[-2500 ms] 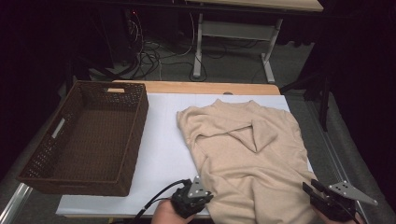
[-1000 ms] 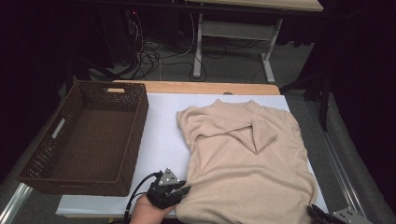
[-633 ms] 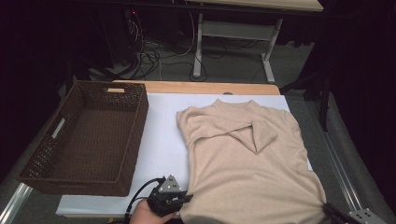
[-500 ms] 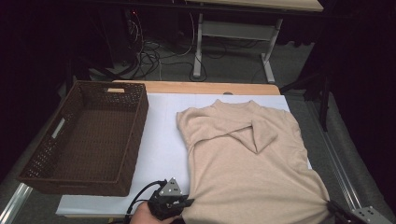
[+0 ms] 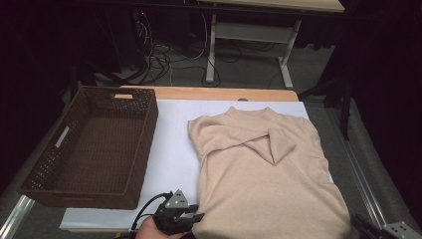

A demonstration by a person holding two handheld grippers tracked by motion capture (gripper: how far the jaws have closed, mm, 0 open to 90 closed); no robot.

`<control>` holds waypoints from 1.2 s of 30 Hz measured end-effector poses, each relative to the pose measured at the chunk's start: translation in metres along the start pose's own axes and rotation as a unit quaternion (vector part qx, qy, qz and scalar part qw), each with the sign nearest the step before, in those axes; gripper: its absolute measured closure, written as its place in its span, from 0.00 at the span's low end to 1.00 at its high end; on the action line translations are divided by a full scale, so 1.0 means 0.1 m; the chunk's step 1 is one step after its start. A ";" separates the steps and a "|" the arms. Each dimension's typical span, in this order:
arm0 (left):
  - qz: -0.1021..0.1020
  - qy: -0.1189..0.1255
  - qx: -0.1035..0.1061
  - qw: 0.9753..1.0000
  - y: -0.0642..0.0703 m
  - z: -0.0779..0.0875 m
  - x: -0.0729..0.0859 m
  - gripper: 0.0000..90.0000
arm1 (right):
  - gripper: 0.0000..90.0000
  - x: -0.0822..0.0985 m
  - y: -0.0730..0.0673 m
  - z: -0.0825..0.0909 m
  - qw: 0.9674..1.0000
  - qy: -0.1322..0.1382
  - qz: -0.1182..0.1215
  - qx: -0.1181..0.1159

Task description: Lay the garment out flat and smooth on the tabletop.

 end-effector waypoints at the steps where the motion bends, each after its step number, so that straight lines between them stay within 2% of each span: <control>1: 0.001 0.011 -0.011 1.000 -0.02 0.00 -0.02 0.51 | 0.78 -0.04 0.00 -0.03 1.000 0.004 0.001 -0.003; 3: 0.005 0.033 -0.028 0.999 -0.05 -0.01 -0.06 0.39 | 0.75 -0.12 0.00 -0.12 1.000 0.005 -0.002 -0.017; 7: 0.016 0.062 -0.060 0.996 -0.17 -0.05 -0.19 0.23 | 0.72 -0.31 0.01 -0.36 1.000 0.006 0.009 -0.017; 11: 0.025 0.051 -0.073 0.996 -0.31 -0.15 -0.31 0.08 | 0.71 -0.54 0.11 -0.66 1.000 0.003 0.009 -0.011; 13: 0.017 0.046 -0.089 0.995 -0.36 -0.20 -0.31 0.04 | 0.70 -0.64 0.17 -0.82 1.000 0.003 -0.002 -0.016; 15: 0.009 0.034 -0.092 0.995 -0.37 -0.24 -0.30 0.01 | 0.67 -0.74 0.22 -0.98 1.000 -0.002 -0.010 -0.024; 20: -0.001 0.053 -0.073 0.996 -0.33 -0.21 -0.28 0.01 | 0.64 -0.94 0.29 -1.36 0.999 -0.033 -0.006 -0.012; 22: -0.005 0.058 -0.072 0.996 -0.32 -0.20 -0.26 0.01 | 0.64 -0.98 0.31 -1.52 0.999 -0.049 -0.018 -0.010; 24: -0.011 0.061 -0.075 0.995 -0.30 -0.19 -0.25 0.02 | 0.67 -0.96 0.33 -1.67 0.996 -0.081 -0.036 -0.015; 25: -0.013 0.061 -0.075 0.995 -0.29 -0.19 -0.25 0.02 | 0.76 -0.95 0.34 -1.72 0.996 -0.081 -0.041 -0.005; 26: -0.013 0.061 -0.075 0.995 -0.29 -0.19 -0.25 0.02 | 0.88 -0.96 0.36 -1.72 0.996 -0.077 -0.039 0.008; 28: -0.010 0.062 -0.073 0.995 -0.29 -0.19 -0.24 0.02 | 0.92 -0.99 0.41 -1.72 0.996 -0.079 -0.027 0.005; 29: -0.008 0.062 -0.072 0.995 -0.30 -0.18 -0.24 0.02 | 0.92 -1.03 0.44 -1.72 0.997 -0.076 -0.020 0.015; 32: -0.006 0.063 -0.075 0.995 -0.30 -0.18 -0.24 0.02 | 0.92 -1.17 0.49 -1.72 0.998 -0.058 -0.013 0.025; 34: -0.007 0.064 -0.078 0.995 -0.30 -0.18 -0.24 0.02 | 0.91 -1.20 0.48 -1.75 0.998 -0.058 -0.011 0.029; 36: -0.008 0.062 -0.080 0.995 -0.29 -0.18 -0.24 0.02 | 0.80 -1.14 0.47 -1.77 0.997 -0.064 -0.020 0.024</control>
Point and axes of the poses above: each handheld gripper's, and its own axes: z roughly backward along the jaws, x roughly out of its underside, y roughly to its right, the point moved 3 cm from there along -z, roughly forward along the jaws, and after that the axes turned 3 degrees about -x, right-handed, at the moved point
